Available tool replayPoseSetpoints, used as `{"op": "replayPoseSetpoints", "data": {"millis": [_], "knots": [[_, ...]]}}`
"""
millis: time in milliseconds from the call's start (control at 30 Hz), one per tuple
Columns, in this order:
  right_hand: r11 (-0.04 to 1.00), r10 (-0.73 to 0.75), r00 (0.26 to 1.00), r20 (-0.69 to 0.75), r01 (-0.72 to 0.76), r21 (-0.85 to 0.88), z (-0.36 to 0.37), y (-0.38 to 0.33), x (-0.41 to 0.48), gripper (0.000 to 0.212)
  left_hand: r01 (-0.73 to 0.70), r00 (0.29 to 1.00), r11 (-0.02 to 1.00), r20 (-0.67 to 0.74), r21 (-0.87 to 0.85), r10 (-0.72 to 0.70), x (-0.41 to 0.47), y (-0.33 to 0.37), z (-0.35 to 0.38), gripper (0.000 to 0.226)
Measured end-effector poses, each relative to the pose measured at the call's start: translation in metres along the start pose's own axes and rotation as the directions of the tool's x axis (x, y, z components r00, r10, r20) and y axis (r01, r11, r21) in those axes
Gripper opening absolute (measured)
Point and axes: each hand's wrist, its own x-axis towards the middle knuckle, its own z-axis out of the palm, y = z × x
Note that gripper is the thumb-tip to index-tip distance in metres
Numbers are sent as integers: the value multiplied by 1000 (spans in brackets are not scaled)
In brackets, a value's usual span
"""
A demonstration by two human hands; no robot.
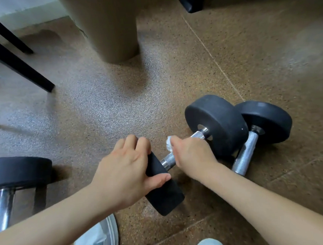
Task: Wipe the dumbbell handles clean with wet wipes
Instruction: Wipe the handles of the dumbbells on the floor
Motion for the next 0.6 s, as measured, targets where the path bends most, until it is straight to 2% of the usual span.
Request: {"op": "replayPoseSetpoints", "data": {"millis": [33, 100, 167, 267, 367, 400, 467, 500, 567, 600], "knots": [[998, 60, 996, 59, -61, 29, -2, 6, 4, 14, 41, 997, 996, 69, -73, -36, 1, -1, 1, 74], [982, 181, 982, 55, -183, 41, -10, 16, 5, 18, 112, 982, 979, 167, -171, -84, 1, -2, 2, 79], [990, 139, 990, 15, -139, 21, -9, 10, -7, 18, 94, 984, 983, 166, -155, -68, -2, 5, 2, 81], [996, 18, 993, 116, -28, 90, -6, -5, -22, 16, 42, 992, 999, 125, -30, -38, -6, 16, 0, 80], [990, 141, 990, -29, -141, 17, -8, 17, -13, 7, 41, 988, 997, 145, 71, -51, -5, 20, 0, 82], [983, 178, 984, -30, -179, -30, -8, 16, -14, 7, 42, 988, 996, 147, 82, -54, -4, 20, 0, 82], [985, 166, 985, 42, -163, -62, -4, -2, -23, 21, 52, 988, 997, 142, 63, -61, -5, 20, 0, 82], [993, 117, 993, 25, -116, -36, -4, -9, -26, 25, 50, 990, 998, 133, 46, -56, -5, 18, 0, 82], [993, 118, 992, 38, -119, 15, -1, -1, -22, 16, 54, 992, 998, 117, -23, -51, -5, 15, 0, 82], [988, 156, 988, -13, -155, 23, -1, 10, -18, 13, 63, 991, 996, 124, -55, -56, -4, 12, 0, 82]]}}
